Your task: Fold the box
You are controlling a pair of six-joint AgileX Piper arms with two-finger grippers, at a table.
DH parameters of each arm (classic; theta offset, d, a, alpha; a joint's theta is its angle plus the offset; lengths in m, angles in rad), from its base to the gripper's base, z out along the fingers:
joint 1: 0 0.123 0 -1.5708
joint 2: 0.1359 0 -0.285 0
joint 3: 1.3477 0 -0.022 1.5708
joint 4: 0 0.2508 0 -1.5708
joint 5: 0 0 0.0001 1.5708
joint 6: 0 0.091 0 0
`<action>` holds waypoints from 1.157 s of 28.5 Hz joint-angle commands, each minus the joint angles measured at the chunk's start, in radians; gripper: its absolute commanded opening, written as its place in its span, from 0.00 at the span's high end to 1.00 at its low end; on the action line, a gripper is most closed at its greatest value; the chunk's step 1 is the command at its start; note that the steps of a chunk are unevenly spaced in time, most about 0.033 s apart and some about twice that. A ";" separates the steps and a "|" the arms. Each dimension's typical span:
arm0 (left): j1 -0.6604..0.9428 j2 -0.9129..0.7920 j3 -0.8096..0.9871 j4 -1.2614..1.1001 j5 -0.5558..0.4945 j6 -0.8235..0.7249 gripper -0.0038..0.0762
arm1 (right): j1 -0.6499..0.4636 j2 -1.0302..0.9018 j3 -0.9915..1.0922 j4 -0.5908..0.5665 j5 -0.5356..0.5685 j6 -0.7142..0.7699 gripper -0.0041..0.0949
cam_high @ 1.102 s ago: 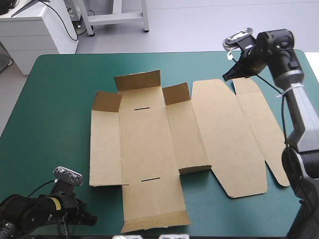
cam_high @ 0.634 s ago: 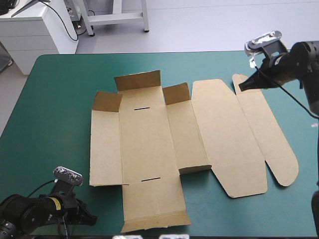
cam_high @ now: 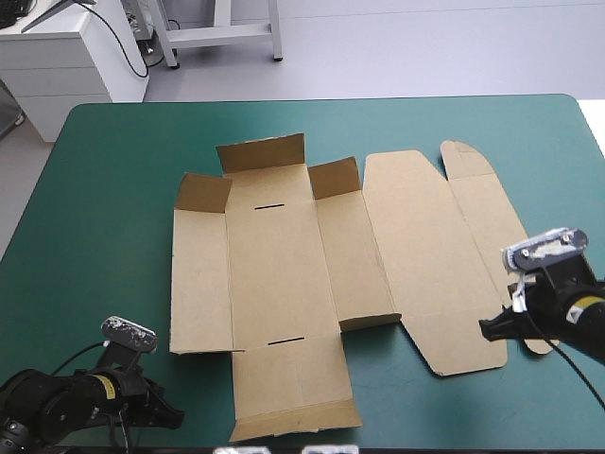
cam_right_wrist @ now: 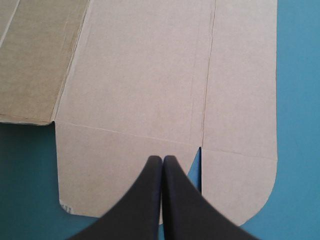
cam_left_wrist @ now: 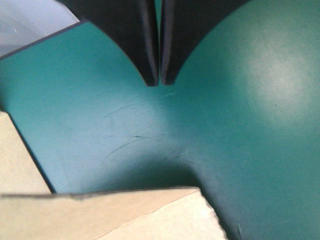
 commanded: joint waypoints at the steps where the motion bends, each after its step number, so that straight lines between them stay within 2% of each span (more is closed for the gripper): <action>1: -0.002 0.002 -0.022 -0.010 -0.030 -0.010 0.96 | -0.010 -0.127 0.048 0.007 -0.057 0.031 0.97; 10: -0.002 0.002 -0.022 -0.010 -0.030 -0.010 0.96 | -0.010 -0.368 0.218 0.004 -0.045 0.121 0.97; 22: -0.002 0.002 -0.033 -0.008 -0.019 -0.010 0.96 | -0.010 -0.409 0.294 0.007 -0.070 0.119 0.97; 28: -0.002 0.002 -0.171 0.013 0.074 -0.010 0.96 | -0.010 -0.409 0.294 0.007 -0.097 0.112 0.97; 33: -0.002 0.002 -0.328 0.047 0.074 -0.021 0.96 | -0.010 -0.409 0.294 -0.004 -0.103 0.112 0.97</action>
